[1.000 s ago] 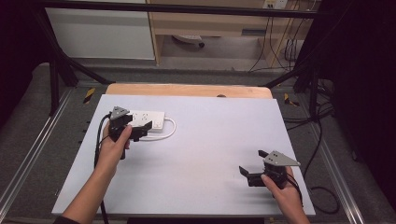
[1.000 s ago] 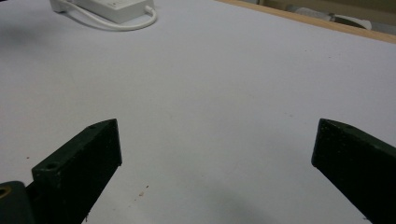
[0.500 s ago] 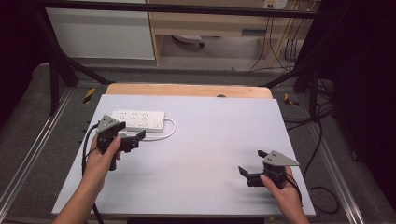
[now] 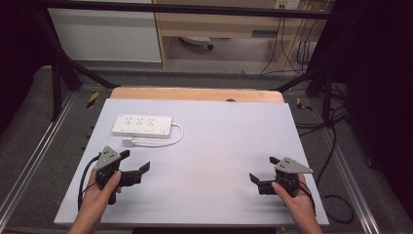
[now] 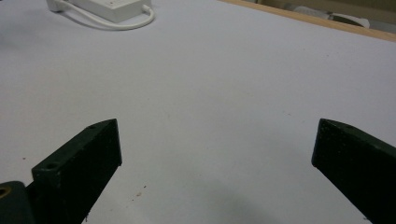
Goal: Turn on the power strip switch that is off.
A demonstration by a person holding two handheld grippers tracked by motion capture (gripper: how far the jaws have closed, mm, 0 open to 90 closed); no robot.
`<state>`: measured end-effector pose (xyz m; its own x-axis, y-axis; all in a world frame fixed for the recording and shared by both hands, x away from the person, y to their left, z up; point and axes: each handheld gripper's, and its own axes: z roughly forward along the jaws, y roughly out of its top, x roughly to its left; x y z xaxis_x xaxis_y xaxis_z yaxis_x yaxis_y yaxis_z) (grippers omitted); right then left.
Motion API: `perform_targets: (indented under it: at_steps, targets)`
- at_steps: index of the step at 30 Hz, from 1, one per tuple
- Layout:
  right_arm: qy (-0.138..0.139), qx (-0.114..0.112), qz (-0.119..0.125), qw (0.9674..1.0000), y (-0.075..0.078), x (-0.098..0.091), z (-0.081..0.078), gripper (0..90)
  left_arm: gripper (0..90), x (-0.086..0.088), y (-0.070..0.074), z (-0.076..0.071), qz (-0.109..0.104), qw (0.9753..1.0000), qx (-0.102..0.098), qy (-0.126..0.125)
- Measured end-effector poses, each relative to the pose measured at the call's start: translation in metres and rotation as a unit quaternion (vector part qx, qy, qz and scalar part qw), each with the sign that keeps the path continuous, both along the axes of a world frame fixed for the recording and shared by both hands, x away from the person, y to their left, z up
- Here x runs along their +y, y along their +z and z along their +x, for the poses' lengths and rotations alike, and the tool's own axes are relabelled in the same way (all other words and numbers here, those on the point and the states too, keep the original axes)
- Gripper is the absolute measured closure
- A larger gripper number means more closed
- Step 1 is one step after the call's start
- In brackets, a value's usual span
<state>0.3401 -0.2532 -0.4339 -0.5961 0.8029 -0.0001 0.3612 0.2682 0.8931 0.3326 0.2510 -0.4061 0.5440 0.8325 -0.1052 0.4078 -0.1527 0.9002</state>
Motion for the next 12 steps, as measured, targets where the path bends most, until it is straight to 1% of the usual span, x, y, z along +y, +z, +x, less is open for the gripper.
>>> perform_targets:
  at_steps: [2, 3, 4, 6, 7, 8, 9, 10, 12]
  targets:
    - [-0.001, 0.000, 0.000, 1.0000, 0.000, 0.000, 0.000, 2.1, 9.9, -0.003, -0.007, -0.006, 0.005, 0.9999, 0.006, -0.009]
    - [-0.002, 0.001, 0.000, 1.0000, 0.000, -0.001, 0.000, 2.1, 9.9, -0.004, -0.010, -0.009, 0.012, 0.9998, 0.008, -0.011]
    - [-0.003, 0.000, -0.001, 1.0000, -0.001, -0.001, 0.001, 2.1, 9.9, -0.005, -0.013, -0.011, 0.015, 0.9997, 0.014, -0.016]
    - [-0.006, 0.001, -0.001, 1.0000, -0.001, -0.002, 0.001, 2.1, 9.9, -0.007, -0.019, -0.013, 0.010, 0.9993, 0.026, -0.026]
    - [-0.008, 0.002, 0.000, 1.0000, -0.001, -0.002, 0.001, 2.1, 9.9, -0.008, -0.021, -0.014, 0.013, 0.9991, 0.028, -0.029]
    - [-0.010, 0.004, -0.001, 0.9999, -0.002, -0.002, 0.001, 2.2, 9.9, -0.008, -0.022, -0.014, 0.020, 0.9990, 0.027, -0.030]
    - [-0.014, 0.008, 0.000, 0.9999, -0.003, -0.002, 0.002, 2.2, 9.8, -0.008, -0.024, -0.013, 0.020, 0.9990, 0.028, -0.028]
    - [-0.019, 0.011, -0.004, 0.9997, -0.004, -0.003, 0.003, 2.3, 9.8, -0.007, -0.024, -0.012, 0.014, 0.9991, 0.029, -0.027]
    - [-0.032, 0.027, -0.013, 0.9991, -0.009, -0.003, 0.007, 2.3, 9.7, -0.005, -0.024, -0.010, 0.012, 0.9993, 0.029, -0.020]
